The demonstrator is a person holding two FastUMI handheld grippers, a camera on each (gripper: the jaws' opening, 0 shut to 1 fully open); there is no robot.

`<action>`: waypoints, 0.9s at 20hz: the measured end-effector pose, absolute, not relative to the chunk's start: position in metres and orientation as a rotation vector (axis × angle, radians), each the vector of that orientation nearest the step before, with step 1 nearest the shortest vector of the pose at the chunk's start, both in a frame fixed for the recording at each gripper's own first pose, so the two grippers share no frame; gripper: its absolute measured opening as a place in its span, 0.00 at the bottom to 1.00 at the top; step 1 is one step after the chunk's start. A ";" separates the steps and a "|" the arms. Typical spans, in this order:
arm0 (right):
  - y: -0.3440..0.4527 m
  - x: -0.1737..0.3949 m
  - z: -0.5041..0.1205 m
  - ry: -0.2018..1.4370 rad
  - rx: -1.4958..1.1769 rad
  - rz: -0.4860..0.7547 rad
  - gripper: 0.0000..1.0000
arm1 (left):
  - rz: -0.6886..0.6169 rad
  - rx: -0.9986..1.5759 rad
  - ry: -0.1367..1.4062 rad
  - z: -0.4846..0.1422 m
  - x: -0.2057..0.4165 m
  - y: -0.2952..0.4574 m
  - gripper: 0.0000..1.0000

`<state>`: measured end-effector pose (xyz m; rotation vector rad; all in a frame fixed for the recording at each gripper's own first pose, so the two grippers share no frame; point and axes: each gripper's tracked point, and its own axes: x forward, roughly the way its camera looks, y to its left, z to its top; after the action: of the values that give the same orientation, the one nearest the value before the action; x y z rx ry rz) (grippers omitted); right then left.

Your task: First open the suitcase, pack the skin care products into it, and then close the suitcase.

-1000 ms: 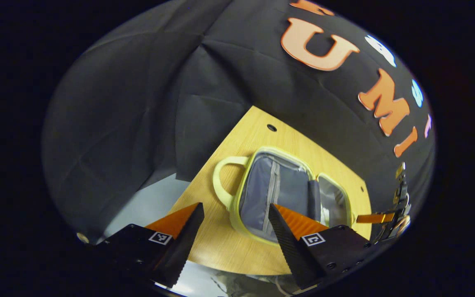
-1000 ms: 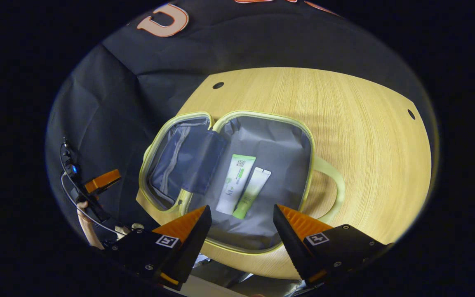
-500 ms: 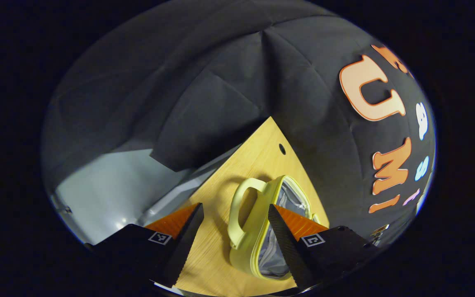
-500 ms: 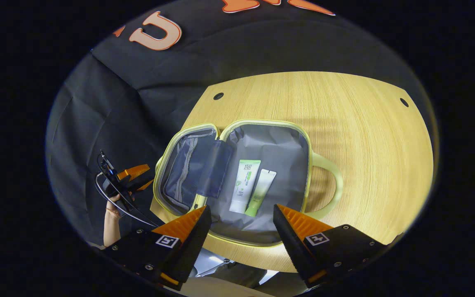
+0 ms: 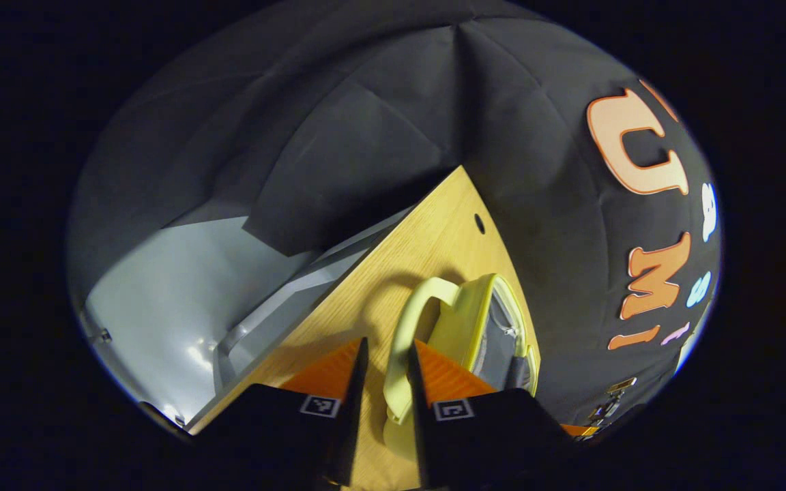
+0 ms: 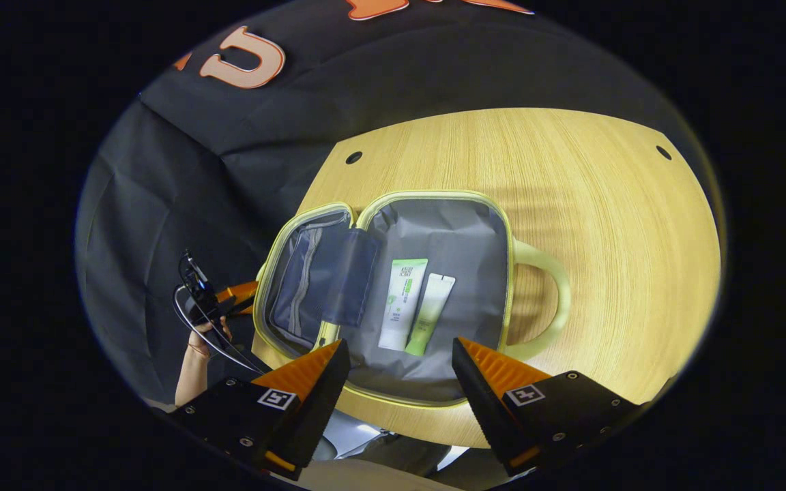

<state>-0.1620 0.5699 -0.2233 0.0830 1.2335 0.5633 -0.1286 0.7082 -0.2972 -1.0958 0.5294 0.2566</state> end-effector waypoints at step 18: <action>0.531 -0.136 -0.181 1.100 0.165 0.579 0.96 | 0.385 -0.537 0.594 -0.128 -0.144 0.650 0.08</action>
<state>-0.1356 0.5309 -0.1815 0.1653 1.0999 0.5791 -0.1435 0.6504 -0.1277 -0.5369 0.5937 0.3851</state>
